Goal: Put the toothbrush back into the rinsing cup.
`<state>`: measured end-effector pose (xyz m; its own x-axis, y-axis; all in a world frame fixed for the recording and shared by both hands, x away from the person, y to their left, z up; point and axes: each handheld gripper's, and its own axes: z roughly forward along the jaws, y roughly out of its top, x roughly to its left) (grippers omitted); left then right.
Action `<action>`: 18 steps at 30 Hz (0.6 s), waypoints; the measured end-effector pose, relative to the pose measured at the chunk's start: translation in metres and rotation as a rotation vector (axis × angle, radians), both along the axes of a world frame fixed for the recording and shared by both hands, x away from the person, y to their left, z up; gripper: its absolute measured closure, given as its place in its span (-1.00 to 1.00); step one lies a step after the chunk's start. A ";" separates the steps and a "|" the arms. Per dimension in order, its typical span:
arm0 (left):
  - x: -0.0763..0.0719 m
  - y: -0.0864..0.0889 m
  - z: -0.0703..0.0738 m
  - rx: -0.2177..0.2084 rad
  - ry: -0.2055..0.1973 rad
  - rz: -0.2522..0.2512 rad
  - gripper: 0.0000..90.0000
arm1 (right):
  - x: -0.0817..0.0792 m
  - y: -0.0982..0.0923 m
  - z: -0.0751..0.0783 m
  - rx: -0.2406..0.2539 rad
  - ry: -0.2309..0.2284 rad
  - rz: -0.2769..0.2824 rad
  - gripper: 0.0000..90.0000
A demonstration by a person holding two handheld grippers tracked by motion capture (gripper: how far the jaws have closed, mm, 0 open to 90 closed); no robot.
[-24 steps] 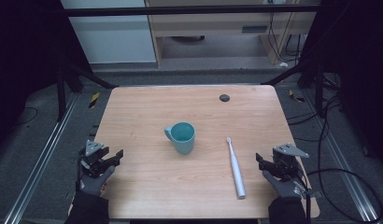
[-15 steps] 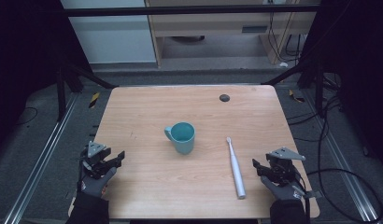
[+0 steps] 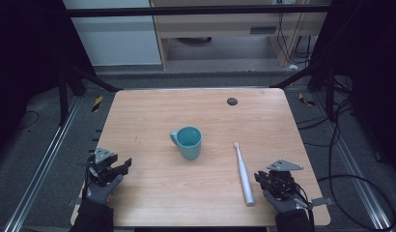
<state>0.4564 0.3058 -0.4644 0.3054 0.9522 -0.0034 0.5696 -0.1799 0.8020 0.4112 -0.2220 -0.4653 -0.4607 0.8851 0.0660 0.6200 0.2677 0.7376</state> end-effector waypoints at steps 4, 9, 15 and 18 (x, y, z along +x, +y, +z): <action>0.000 0.000 -0.001 0.003 0.007 -0.002 -0.14 | -0.002 0.004 -0.002 -0.004 0.025 0.021 0.90; 0.000 0.000 -0.001 0.006 0.007 -0.008 -0.14 | -0.007 0.006 -0.005 -0.009 0.041 0.047 1.00; 0.001 -0.002 -0.001 0.007 0.007 -0.010 -0.14 | -0.011 0.012 -0.011 -0.019 0.073 0.076 1.00; 0.001 -0.002 -0.001 0.009 0.009 -0.011 -0.14 | -0.011 0.013 -0.012 -0.019 0.077 0.082 1.00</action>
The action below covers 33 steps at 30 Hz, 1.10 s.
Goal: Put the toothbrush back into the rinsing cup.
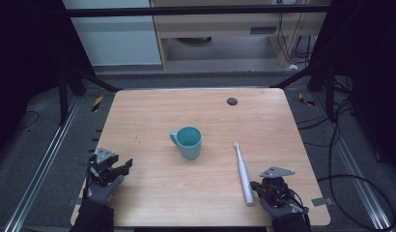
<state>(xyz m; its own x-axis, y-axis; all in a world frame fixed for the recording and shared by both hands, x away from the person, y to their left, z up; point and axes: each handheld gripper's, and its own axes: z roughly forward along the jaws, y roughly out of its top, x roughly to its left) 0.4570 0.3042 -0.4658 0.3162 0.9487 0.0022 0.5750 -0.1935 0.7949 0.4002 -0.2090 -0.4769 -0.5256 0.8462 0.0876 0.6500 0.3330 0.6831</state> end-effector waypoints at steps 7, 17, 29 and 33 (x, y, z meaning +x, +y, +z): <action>0.000 0.000 -0.001 0.001 0.003 -0.002 -0.14 | 0.000 0.002 -0.001 -0.006 0.008 0.008 1.00; 0.001 0.000 -0.001 0.000 0.005 -0.002 -0.14 | 0.000 0.004 -0.002 -0.011 0.013 0.011 1.00; 0.001 -0.001 -0.002 0.007 0.014 -0.006 -0.14 | 0.000 0.017 0.009 0.048 -0.026 0.051 1.00; 0.001 -0.001 -0.002 0.005 0.013 -0.007 -0.14 | 0.002 0.026 0.004 0.023 -0.003 0.073 1.00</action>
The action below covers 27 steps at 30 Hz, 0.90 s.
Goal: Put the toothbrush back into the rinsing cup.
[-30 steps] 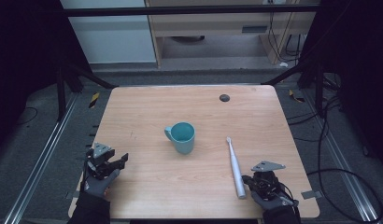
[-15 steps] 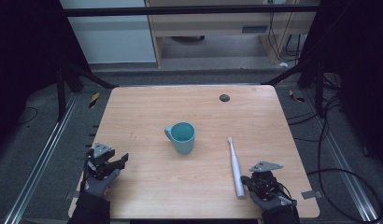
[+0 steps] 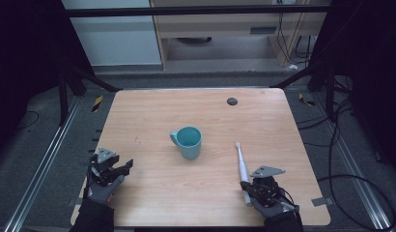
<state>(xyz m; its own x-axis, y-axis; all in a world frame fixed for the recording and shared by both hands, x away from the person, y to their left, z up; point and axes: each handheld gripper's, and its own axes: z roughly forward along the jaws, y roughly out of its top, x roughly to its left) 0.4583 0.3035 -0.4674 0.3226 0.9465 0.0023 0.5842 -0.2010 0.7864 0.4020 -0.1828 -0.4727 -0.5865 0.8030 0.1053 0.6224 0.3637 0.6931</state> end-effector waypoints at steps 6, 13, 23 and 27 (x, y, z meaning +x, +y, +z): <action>0.000 0.000 0.000 0.001 0.001 0.000 -0.14 | 0.000 -0.002 -0.001 -0.003 0.011 -0.010 1.00; 0.000 0.000 0.000 0.001 0.002 -0.001 -0.14 | 0.000 -0.005 -0.003 -0.009 0.015 -0.010 1.00; 0.000 0.000 0.000 0.001 0.002 -0.002 -0.14 | 0.000 -0.014 0.003 0.004 -0.013 -0.046 1.00; 0.000 0.000 0.000 -0.001 0.002 -0.001 -0.14 | 0.000 -0.027 0.005 -0.006 -0.023 -0.110 1.00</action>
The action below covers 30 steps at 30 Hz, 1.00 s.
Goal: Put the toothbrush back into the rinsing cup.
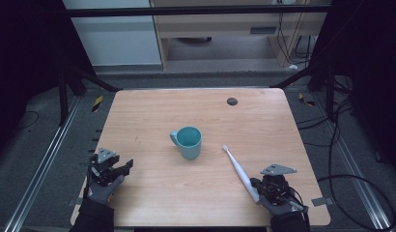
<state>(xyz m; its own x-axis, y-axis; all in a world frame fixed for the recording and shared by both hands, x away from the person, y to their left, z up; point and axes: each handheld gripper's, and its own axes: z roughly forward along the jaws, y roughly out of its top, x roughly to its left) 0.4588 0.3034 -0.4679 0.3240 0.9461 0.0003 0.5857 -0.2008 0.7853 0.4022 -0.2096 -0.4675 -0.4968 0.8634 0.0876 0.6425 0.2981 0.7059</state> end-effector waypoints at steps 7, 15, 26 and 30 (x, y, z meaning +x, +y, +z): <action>0.000 0.000 0.000 0.002 0.001 -0.001 -0.14 | 0.003 -0.011 -0.007 -0.025 0.034 -0.051 1.00; 0.000 0.000 0.000 0.004 0.004 -0.003 -0.14 | 0.004 -0.012 -0.008 -0.041 0.038 -0.062 1.00; 0.002 0.000 0.000 -0.005 0.004 -0.003 -0.15 | 0.014 -0.015 0.018 -0.031 0.011 -0.095 0.35; 0.003 0.000 -0.001 -0.001 0.009 -0.005 -0.15 | 0.018 -0.012 0.028 -0.042 0.006 -0.095 0.10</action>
<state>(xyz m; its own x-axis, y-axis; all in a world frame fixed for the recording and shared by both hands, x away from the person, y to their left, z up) 0.4615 0.3035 -0.4690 0.3289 0.9444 -0.0041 0.5918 -0.2027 0.7802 0.4202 -0.2220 -0.4400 -0.4124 0.9095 0.0528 0.6731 0.2651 0.6904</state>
